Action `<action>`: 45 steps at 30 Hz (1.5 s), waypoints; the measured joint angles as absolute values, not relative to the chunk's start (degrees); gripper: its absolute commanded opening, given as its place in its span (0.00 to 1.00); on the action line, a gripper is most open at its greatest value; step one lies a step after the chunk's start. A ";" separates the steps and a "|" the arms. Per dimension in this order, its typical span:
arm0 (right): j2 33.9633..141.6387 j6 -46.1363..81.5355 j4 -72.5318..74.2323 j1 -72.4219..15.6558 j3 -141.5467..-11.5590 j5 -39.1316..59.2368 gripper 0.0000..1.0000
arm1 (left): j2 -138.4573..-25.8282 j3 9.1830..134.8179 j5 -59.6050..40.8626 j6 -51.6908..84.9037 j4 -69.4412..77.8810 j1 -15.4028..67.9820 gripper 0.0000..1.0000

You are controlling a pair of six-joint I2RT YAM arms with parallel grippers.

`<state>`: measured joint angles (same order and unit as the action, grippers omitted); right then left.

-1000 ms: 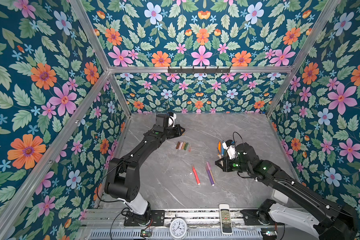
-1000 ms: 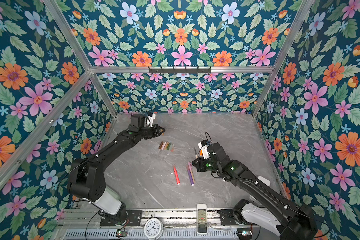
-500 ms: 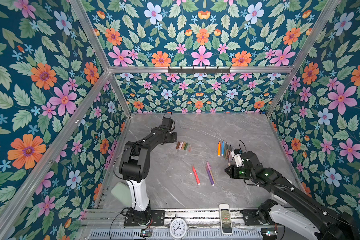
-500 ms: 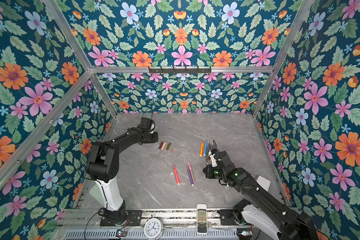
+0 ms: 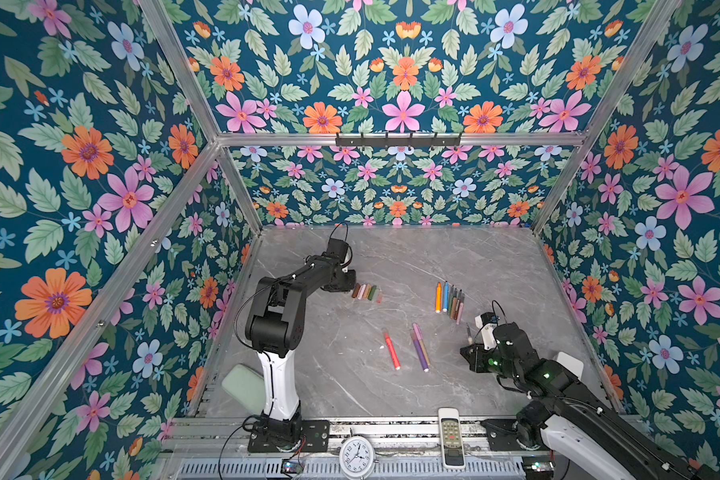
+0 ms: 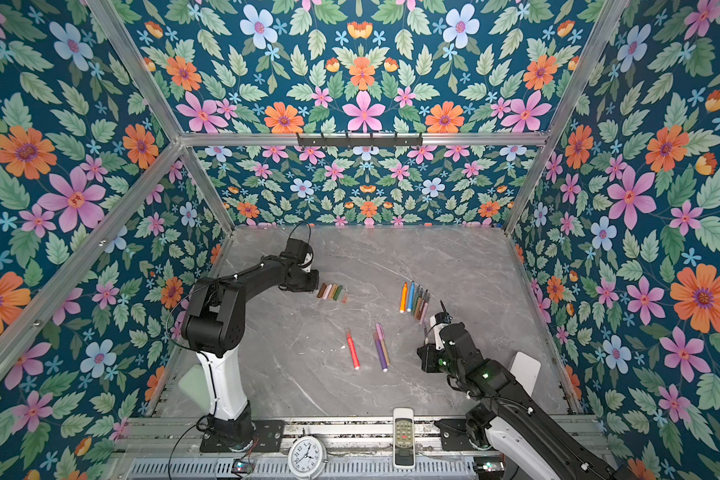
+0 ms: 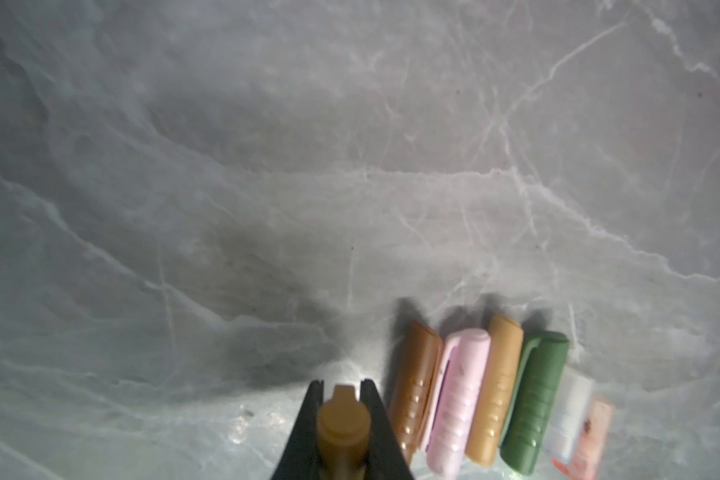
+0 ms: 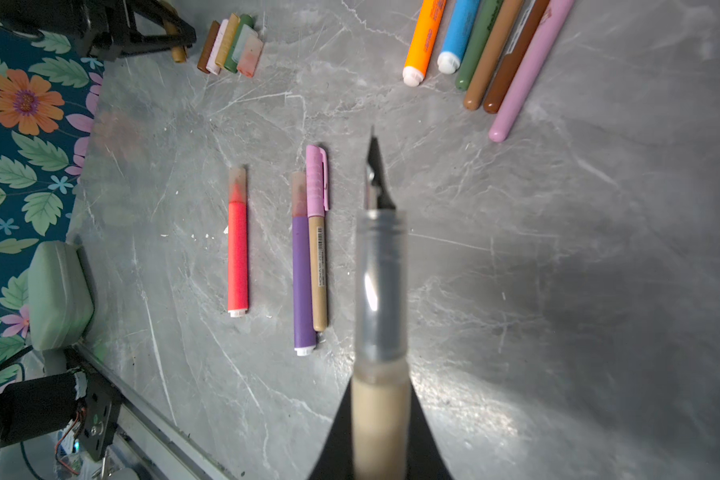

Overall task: Open the pen caps
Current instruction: 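Lower the gold cap beside the cap row while right holds the tan pen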

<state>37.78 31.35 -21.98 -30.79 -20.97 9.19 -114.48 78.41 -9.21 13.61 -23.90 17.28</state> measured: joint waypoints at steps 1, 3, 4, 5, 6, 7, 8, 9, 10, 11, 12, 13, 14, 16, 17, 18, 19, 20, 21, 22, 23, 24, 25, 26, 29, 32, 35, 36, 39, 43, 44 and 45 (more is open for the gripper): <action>37.67 31.35 -21.98 -30.79 -20.91 8.97 0.00 | -114.48 78.15 -9.45 13.63 -23.88 17.30 0.04; 37.65 31.33 -21.74 -30.79 -20.82 8.84 0.00 | -114.48 77.71 -10.44 13.85 -23.81 17.30 0.06; 37.65 31.33 -21.58 -30.79 -20.78 8.88 0.00 | -114.50 77.58 -10.50 13.87 -23.75 17.30 0.07; 37.65 31.33 -21.41 -30.79 -20.71 9.02 0.00 | -114.52 77.47 -10.68 14.04 -23.68 17.30 0.08; 37.63 31.31 -21.34 -30.79 -20.64 9.23 0.00 | -114.61 77.47 -10.85 14.31 -23.68 17.30 0.11; 37.50 31.31 -21.34 -30.79 -20.58 9.47 0.00 | -114.67 77.47 -11.00 14.33 -23.62 17.30 0.14; 37.26 31.29 -21.34 -30.79 -20.49 9.69 0.00 | -114.85 77.52 -11.09 14.37 -23.55 17.30 0.16; 36.91 31.27 -21.32 -30.79 -20.38 9.98 0.00 | -114.98 77.52 -11.14 14.66 -23.55 17.30 0.17; 36.58 31.27 -21.28 -30.79 -20.27 10.09 0.00 | -115.04 77.60 -11.25 14.68 -23.53 17.30 0.18; 36.16 31.27 -21.30 -30.79 -20.14 10.15 0.00 | -115.15 77.62 -11.27 14.68 -23.38 17.30 0.20; 35.73 31.27 -21.32 -30.79 -20.01 10.20 0.00 | -115.26 77.73 -11.44 14.68 -23.20 17.30 0.21; 35.40 31.27 -21.32 -30.79 -19.90 10.31 0.00 | -115.39 77.84 -11.46 14.72 -23.03 17.30 0.21; 35.00 31.27 -21.32 -30.79 -19.79 10.35 0.00 | -115.57 78.00 -11.66 14.70 -22.87 17.30 0.21; 34.63 31.27 -21.32 -30.79 -19.66 10.37 0.00 | -115.83 78.35 -11.66 14.70 -22.76 17.30 0.23; 34.52 31.27 -21.32 -30.79 -19.66 10.39 0.00 | -116.03 78.61 -11.64 14.70 -22.76 17.30 0.25; 34.46 31.27 -21.32 -30.79 -19.64 10.44 0.00 | -116.22 78.94 -11.60 14.70 -22.79 17.30 0.27; 34.48 31.24 -21.32 -30.79 -19.64 10.55 0.00 | -116.38 79.24 -11.60 14.68 -22.79 17.30 0.28; 34.50 31.24 -21.32 -30.79 -19.64 10.57 0.00 | -116.57 79.59 -11.55 14.70 -22.85 17.30 0.28; 34.54 31.22 -21.32 -30.79 -19.64 10.57 0.00 | -116.77 79.96 -11.38 14.70 -22.96 17.32 0.29; 34.61 31.18 -21.30 -30.79 -19.64 10.59 0.00 | -116.88 80.27 -11.38 14.70 -23.14 17.32 0.29; 34.74 31.11 -21.30 -30.79 -19.64 10.59 0.00 | -116.99 80.60 -11.20 14.70 -23.40 17.30 0.30; 34.76 31.11 -21.28 -30.79 -19.64 10.61 0.00 | -117.01 80.90 -10.94 14.70 -23.66 17.30 0.32; 34.85 31.11 -21.28 -30.79 -19.64 10.70 0.00 | -116.99 81.12 -10.90 14.70 -23.81 17.30 0.33; 34.94 31.11 -21.28 -30.79 -19.64 10.79 0.00 | -116.95 81.36 -10.92 14.70 -23.86 17.30 0.33; 35.22 31.11 -21.23 -30.79 -19.64 11.00 0.00 | -116.01 81.47 -10.92 14.76 -24.08 17.30 0.35; 35.59 31.11 -21.17 -30.79 -19.64 11.05 0.00 | -114.50 81.45 -10.92 15.07 -24.05 17.30 0.32; 36.12 31.09 -21.15 -30.79 -19.66 11.31 0.00 | -112.86 81.12 -10.61 15.11 -23.99 17.30 0.09; 36.34 31.09 -21.12 -30.79 -19.66 11.44 0.00 | -112.57 81.01 -10.37 15.11 -23.97 17.30 0.02; 36.67 31.09 -21.12 -30.79 -19.66 11.42 0.00 | -112.73 80.90 -9.45 15.07 -24.23 17.30 0.00; 36.75 31.09 -21.10 -30.79 -19.66 11.46 0.00 | -113.47 80.07 -8.10 14.59 -24.45 17.30 0.00; 36.75 31.09 -21.08 -30.79 -19.66 11.49 0.00 | -113.67 79.83 -7.46 14.59 -24.64 17.30 0.01; 36.75 31.09 -21.06 -30.79 -19.66 11.51 0.00 | -113.82 79.68 -7.33 14.57 -24.86 17.30 0.01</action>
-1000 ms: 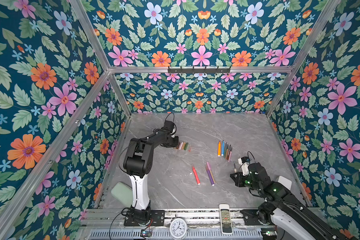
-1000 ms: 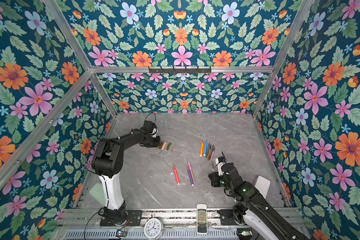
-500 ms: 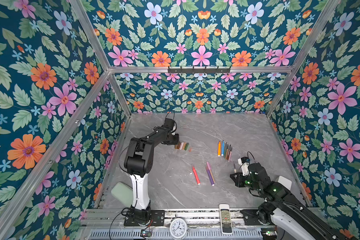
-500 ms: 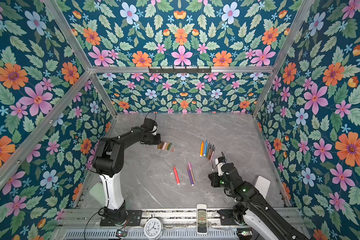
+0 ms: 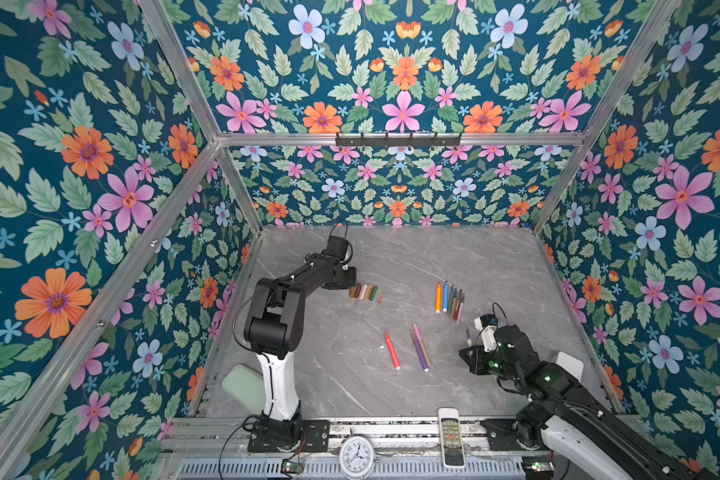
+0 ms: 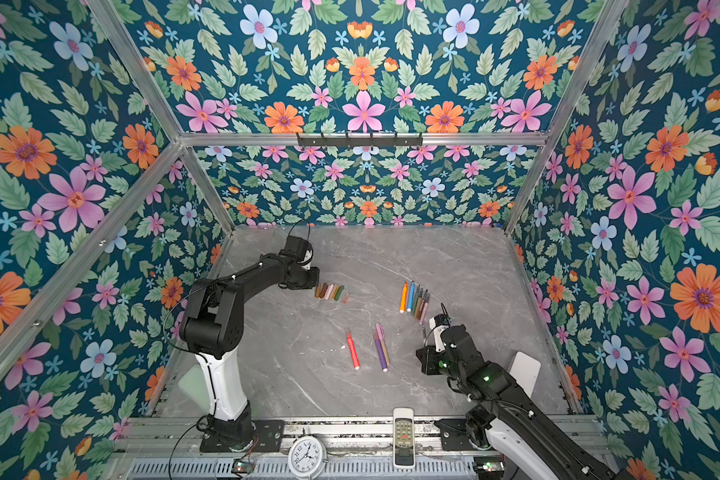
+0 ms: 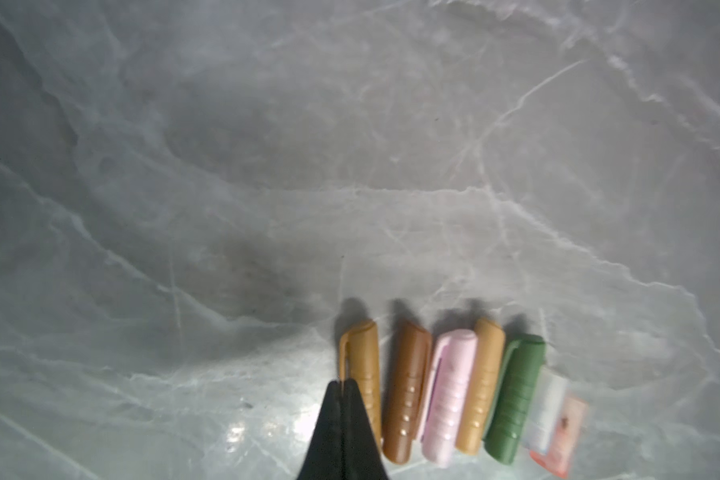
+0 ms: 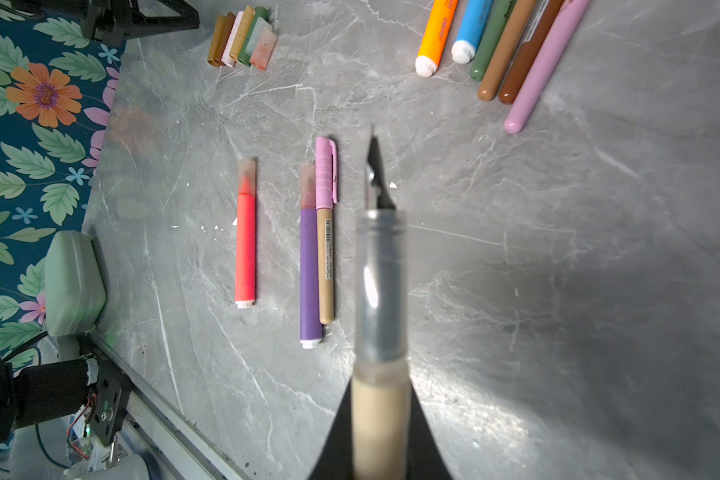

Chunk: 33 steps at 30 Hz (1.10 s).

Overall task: Open the pen caps
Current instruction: 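Lower the gold cap beside the cap row while right holds the tan pen, then open the left gripper to release the gold cap and lift it away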

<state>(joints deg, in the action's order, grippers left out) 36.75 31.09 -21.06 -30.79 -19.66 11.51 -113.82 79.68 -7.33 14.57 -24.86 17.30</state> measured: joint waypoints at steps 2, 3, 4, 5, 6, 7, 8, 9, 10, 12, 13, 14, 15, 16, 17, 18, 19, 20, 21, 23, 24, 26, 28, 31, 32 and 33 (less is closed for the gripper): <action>36.75 31.09 -21.04 -30.79 -19.66 11.62 0.00 | -114.08 79.53 -7.14 14.48 -25.21 17.30 0.02; 36.82 31.09 -20.95 -30.79 -19.66 11.62 0.00 | -114.19 79.50 -6.94 14.20 -25.45 17.30 0.03; 36.95 31.09 -20.91 -30.79 -19.68 11.62 0.00 | -114.28 79.53 -6.83 14.20 -25.58 17.30 0.04; 37.06 31.09 -20.88 -30.79 -19.70 11.62 0.00 | -114.41 79.57 -6.76 14.22 -25.58 17.30 0.07; 37.12 31.09 -20.91 -30.79 -19.73 11.62 0.00 | -114.59 79.72 -6.79 14.22 -25.67 17.30 0.09; 37.12 31.09 -20.91 -30.79 -19.73 11.62 0.00 | -114.74 79.83 -6.83 14.17 -25.67 17.30 0.10; 37.10 31.09 -20.88 -30.79 -19.73 11.62 0.00 | -114.93 79.96 -6.96 14.04 -25.69 17.30 0.11; 37.08 31.09 -20.86 -30.79 -19.73 11.62 0.00 | -115.07 80.09 -7.33 14.04 -25.74 17.30 0.11; 37.06 31.09 -20.88 -30.79 -19.73 11.62 0.00 | -115.22 80.23 -7.49 14.02 -25.71 17.30 0.12; 36.91 31.09 -20.86 -30.79 -19.73 11.62 0.00 | -115.59 80.51 -7.81 14.02 -25.71 17.32 0.12; 36.84 31.09 -20.88 -30.79 -19.73 11.62 0.00 | -115.72 80.60 -8.12 14.00 -25.71 17.32 0.12; 36.73 31.09 -20.88 -30.79 -19.73 11.62 0.00 | -115.90 80.64 -8.40 14.00 -25.74 17.32 0.12; 36.62 31.09 -20.86 -30.79 -19.73 11.62 0.00 | -116.01 80.66 -8.58 14.00 -25.76 17.37 0.12; 36.58 31.09 -20.86 -30.79 -19.73 11.62 0.00 | -116.01 80.66 -8.75 14.00 -25.76 17.37 0.12; 36.58 31.09 -20.86 -30.79 -19.73 11.62 0.00 | -116.03 80.66 -8.93 14.00 -25.78 17.37 0.12; 36.58 31.09 -20.86 -30.79 -19.73 11.60 0.00 | -116.03 80.68 -8.95 14.00 -25.78 17.43 0.12; 36.58 31.09 -20.86 -30.79 -19.73 11.62 0.00 | -116.03 80.71 -8.99 14.00 -25.74 17.47 0.12; 36.58 31.09 -20.86 -30.79 -19.73 11.62 0.00 | -116.07 80.71 -9.08 14.00 -25.76 17.54 0.12; 36.58 31.09 -20.86 -30.79 -19.73 11.62 0.00 | -116.14 80.71 -9.17 14.00 -25.76 17.54 0.12; 36.51 31.09 -20.86 -30.79 -19.73 11.62 0.00 | -116.27 80.71 -9.19 14.00 -25.76 17.54 0.12; 36.42 31.09 -20.86 -30.79 -19.73 11.62 0.00 | -116.31 80.71 -9.19 14.00 -25.76 17.58 0.12; 36.25 31.07 -20.86 -30.79 -19.73 11.62 0.00 | -116.33 80.71 -9.21 14.00 -25.76 17.63 0.13; 36.25 31.07 -20.86 -30.79 -19.73 11.62 0.00 | -116.33 80.79 -9.26 14.00 -25.78 17.67 0.13; 36.16 31.07 -20.88 -30.79 -19.73 11.62 0.00 | -116.33 80.84 -9.34 14.00 -25.76 17.74 0.13; 36.14 31.07 -20.88 -30.79 -19.73 11.62 0.00 | -116.33 80.84 -9.34 14.00 -25.76 17.74 0.14; 36.10 31.07 -20.88 -30.79 -19.73 11.62 0.00 | -116.33 80.84 -9.34 14.00 -25.76 17.78 0.14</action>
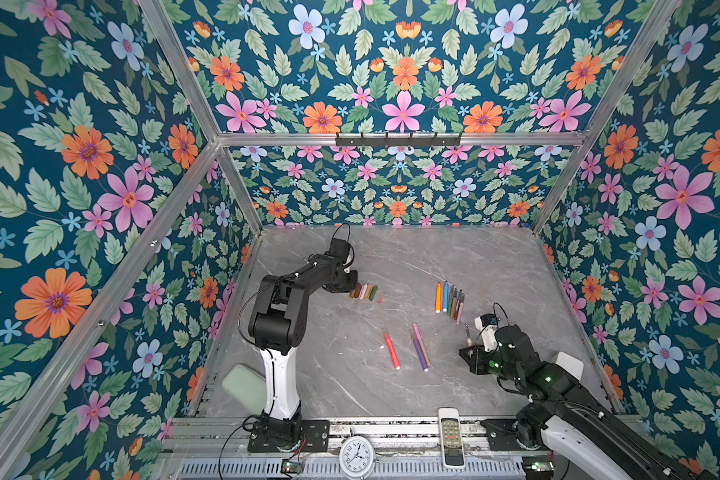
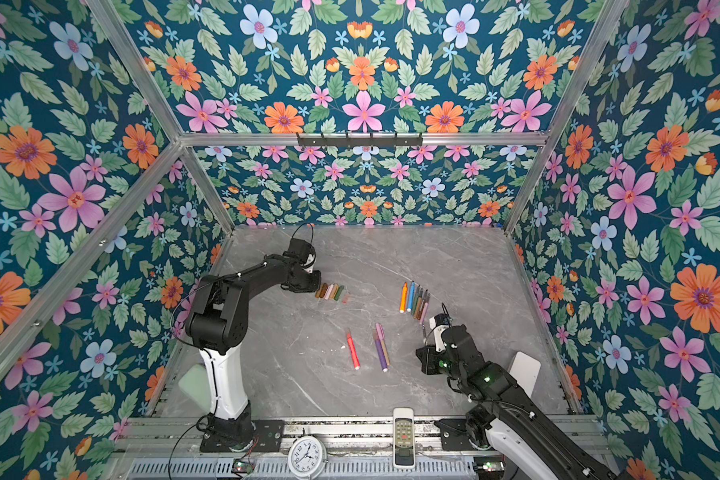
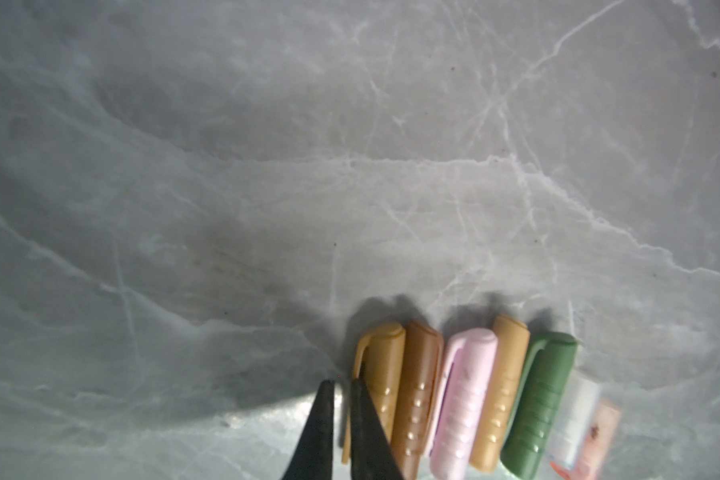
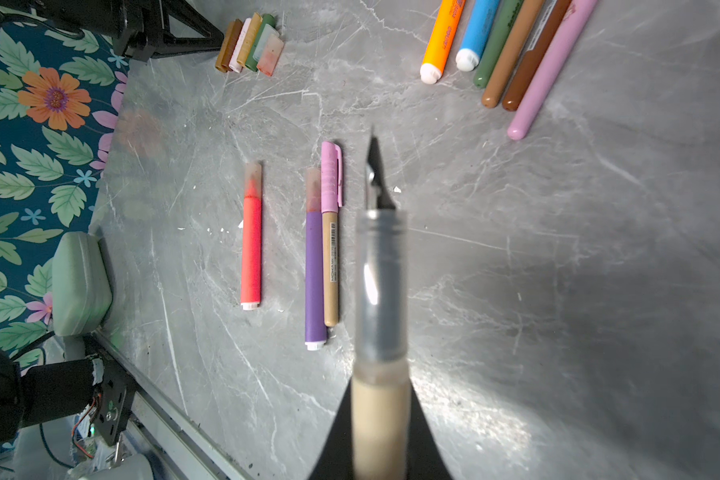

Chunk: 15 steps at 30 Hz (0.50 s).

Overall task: Open the pen caps
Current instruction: 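Open the left gripper to release the gold cap and lift it away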

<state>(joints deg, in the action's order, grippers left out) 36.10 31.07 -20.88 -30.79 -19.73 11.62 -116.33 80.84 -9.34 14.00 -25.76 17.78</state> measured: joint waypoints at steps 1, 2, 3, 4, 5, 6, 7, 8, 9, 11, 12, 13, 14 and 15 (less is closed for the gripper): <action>36.07 31.07 -20.88 -30.79 -19.73 11.60 0.00 | -116.33 80.93 -9.37 14.00 -25.80 17.78 0.14; 36.03 31.07 -20.86 -30.79 -19.73 11.60 0.00 | -116.33 81.03 -9.34 14.02 -25.80 17.78 0.14; 36.03 31.09 -20.88 -30.79 -19.73 11.60 0.00 | -116.22 81.03 -9.28 14.02 -25.74 17.80 0.14; 36.03 31.09 -20.88 -30.79 -19.73 11.60 0.00 | -115.85 80.93 -8.95 14.02 -25.76 17.85 0.14; 36.01 31.11 -20.91 -30.79 -19.73 11.60 0.00 | -115.02 80.53 -8.45 14.06 -25.74 17.85 0.14; 36.01 31.11 -20.93 -30.79 -19.73 11.60 0.00 | -113.67 80.12 -7.40 14.17 -26.02 17.82 0.14; 36.01 31.11 -20.95 -30.79 -19.73 11.62 0.00 | -112.16 79.92 -6.76 14.74 -26.26 17.80 0.14; 36.21 31.11 -21.06 -30.79 -19.79 11.60 0.00 | -110.28 79.85 -5.78 14.87 -26.33 17.72 0.15; 36.53 31.14 -21.17 -30.76 -19.94 11.62 0.00 | -108.05 79.85 -5.08 14.90 -26.28 17.67 0.15; 37.91 31.14 -21.21 -29.76 -20.53 12.29 0.00 | -103.59 79.48 -4.34 14.94 -25.85 17.63 0.17; 39.18 31.11 -20.78 -28.05 -20.86 13.50 0.00 | -100.79 78.85 -4.27 15.09 -25.39 17.63 0.18; 40.62 31.11 -20.14 -26.00 -20.99 14.79 0.00 | -98.08 77.89 -4.54 15.11 -24.80 17.61 0.20; 42.87 31.11 -19.27 -22.72 -21.04 16.43 0.00 | -94.89 76.42 -4.99 15.14 -24.05 17.56 0.22; 45.28 31.18 -18.24 -18.90 -21.02 18.90 0.00 | -91.37 74.54 -6.11 15.14 -23.14 17.54 0.23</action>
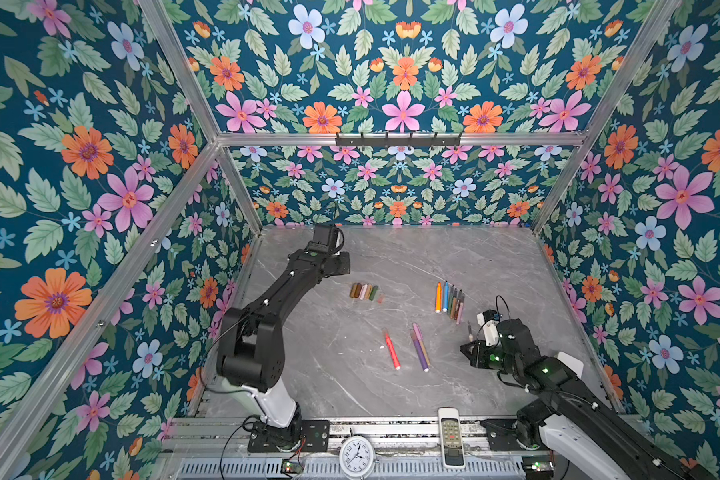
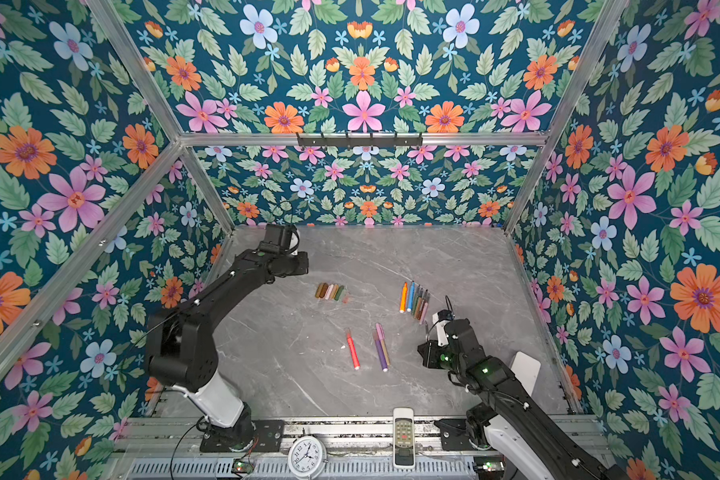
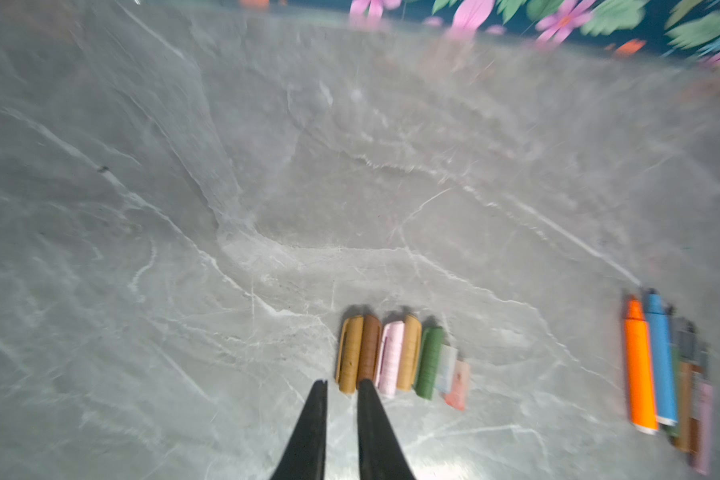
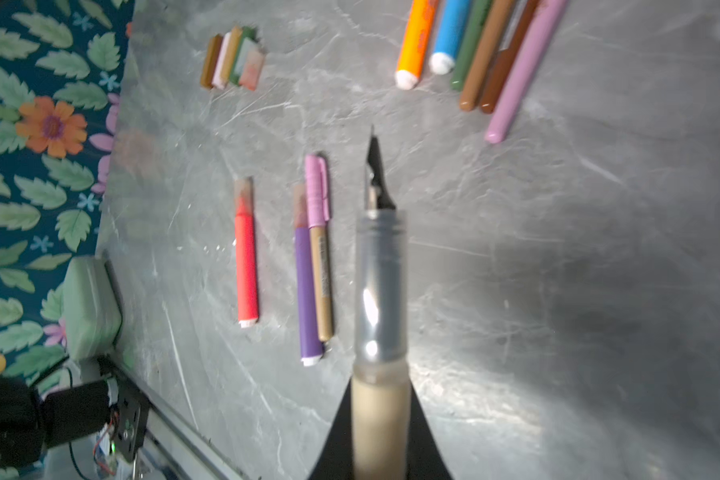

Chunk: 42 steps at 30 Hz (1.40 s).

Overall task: Open the pen caps
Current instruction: 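Open the left gripper to release the gold cap and lift it away, then lower the uncapped tan pen beside the other pens and open the right gripper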

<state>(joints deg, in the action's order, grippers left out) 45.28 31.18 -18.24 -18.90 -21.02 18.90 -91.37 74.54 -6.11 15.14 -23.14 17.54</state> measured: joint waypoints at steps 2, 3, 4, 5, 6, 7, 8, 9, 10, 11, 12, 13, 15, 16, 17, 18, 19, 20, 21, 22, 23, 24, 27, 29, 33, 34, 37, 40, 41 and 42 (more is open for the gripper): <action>50.81 31.38 -15.29 -9.78 -20.93 25.08 0.00 | -84.93 70.94 -8.54 15.25 -21.91 17.61 0.25; 53.98 31.83 -13.52 -5.43 -20.97 28.25 0.00 | -81.73 69.14 -9.69 15.33 -21.39 17.63 0.25; 56.29 32.23 -12.64 -2.68 -21.32 30.33 0.00 | -79.11 67.72 -10.74 15.35 -21.23 17.65 0.25; 58.83 32.27 -12.10 -0.38 -22.13 32.47 0.00 | -76.25 66.24 -11.97 15.35 -21.23 17.67 0.25; 61.80 32.03 -11.40 1.15 -23.66 34.24 0.00 | -73.60 64.93 -12.84 15.35 -21.47 17.67 0.25; 64.29 31.66 -10.48 1.85 -24.99 35.33 0.00 | -71.29 63.88 -13.47 15.33 -21.98 17.65 0.25; 66.89 31.29 -9.67 2.24 -26.55 36.42 0.00 | -68.66 62.65 -13.72 15.31 -22.44 17.63 0.26; 69.60 31.16 -8.84 2.42 -28.18 37.56 0.00 | -65.87 61.47 -14.31 15.25 -23.68 17.63 0.28; 71.88 30.92 -8.16 2.50 -29.58 38.39 0.00 | -63.59 60.62 -14.72 15.03 -24.99 17.63 0.30; 74.13 30.85 -7.38 2.63 -30.92 39.07 0.00 | -61.23 59.81 -14.94 15.00 -26.57 17.63 0.31; 76.05 30.81 -6.59 2.66 -32.01 39.53 0.00 | -58.94 59.05 -15.11 14.81 -27.90 17.63 0.33; 77.38 30.65 -6.11 2.70 -32.80 39.72 0.00 | -57.14 58.33 -15.29 14.66 -28.84 17.63 0.33; 80.01 30.33 -5.30 2.74 -34.44 39.62 0.00 | -53.25 56.12 -16.08 14.66 -30.98 17.61 0.32; 80.95 30.06 -5.06 2.74 -35.03 39.33 0.00 | -51.75 54.96 -16.45 14.68 -31.73 17.61 0.32; 82.04 29.78 -4.62 2.79 -35.73 38.85 0.00 | -50.30 53.69 -16.73 14.72 -32.32 17.61 0.32; 83.05 29.63 -4.32 2.79 -36.29 38.54 0.00 | -48.90 52.29 -17.19 14.85 -32.75 17.61 0.32; 84.03 29.52 -4.01 2.79 -36.75 38.20 0.00 | -47.83 51.33 -17.50 14.98 -33.10 17.61 0.33; 85.14 29.28 -3.88 2.79 -37.21 37.82 0.03 | -46.54 50.19 -17.80 15.03 -33.34 17.61 0.33; 86.26 29.08 -3.84 2.79 -37.69 37.52 0.05 | -45.28 49.19 -17.80 15.11 -33.43 17.61 0.34; 87.13 28.82 -3.66 2.79 -37.98 37.28 0.07 | -44.40 48.64 -17.80 15.14 -33.43 17.61 0.35; 88.05 28.58 -3.57 2.79 -38.19 37.17 0.09 | -43.42 48.12 -17.78 15.18 -33.36 17.61 0.36; 88.73 28.27 -3.55 2.79 -38.28 36.88 0.10 | -42.52 47.70 -17.78 15.33 -33.08 17.61 0.37; 90.37 28.05 -3.42 2.79 -38.37 36.34 0.14 | -40.88 46.41 -17.34 16.27 -31.97 17.58 0.38; 90.87 28.05 -3.40 2.79 -38.61 35.83 0.18 | -40.64 46.22 -16.97 16.27 -31.68 17.58 0.39; 91.46 28.08 -3.18 2.76 -39.07 35.35 0.32 | -40.97 45.87 -16.51 16.38 -31.35 17.58 0.39; 91.57 28.08 -3.18 2.76 -39.05 35.38 0.32 | -40.99 45.78 -16.51 16.40 -31.35 17.56 0.40; 91.79 28.08 -3.18 2.79 -39.05 35.38 0.34 | -40.99 45.67 -16.36 16.56 -31.22 17.56 0.41; 91.88 28.08 -3.16 2.79 -39.05 35.42 0.34 | -41.34 45.60 -16.36 16.58 -31.18 17.58 0.41; 91.90 28.08 -3.16 2.76 -39.03 35.44 0.34 | -41.41 45.54 -16.34 16.58 -31.09 17.58 0.41; 91.92 28.08 -3.14 2.76 -39.03 35.48 0.34 | -41.39 45.50 -16.34 16.58 -31.09 17.58 0.41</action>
<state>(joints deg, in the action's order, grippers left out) 91.92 28.08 -3.14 2.76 -39.03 35.48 -41.39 45.50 -16.34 16.58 -31.09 17.58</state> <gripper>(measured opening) 0.343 0.407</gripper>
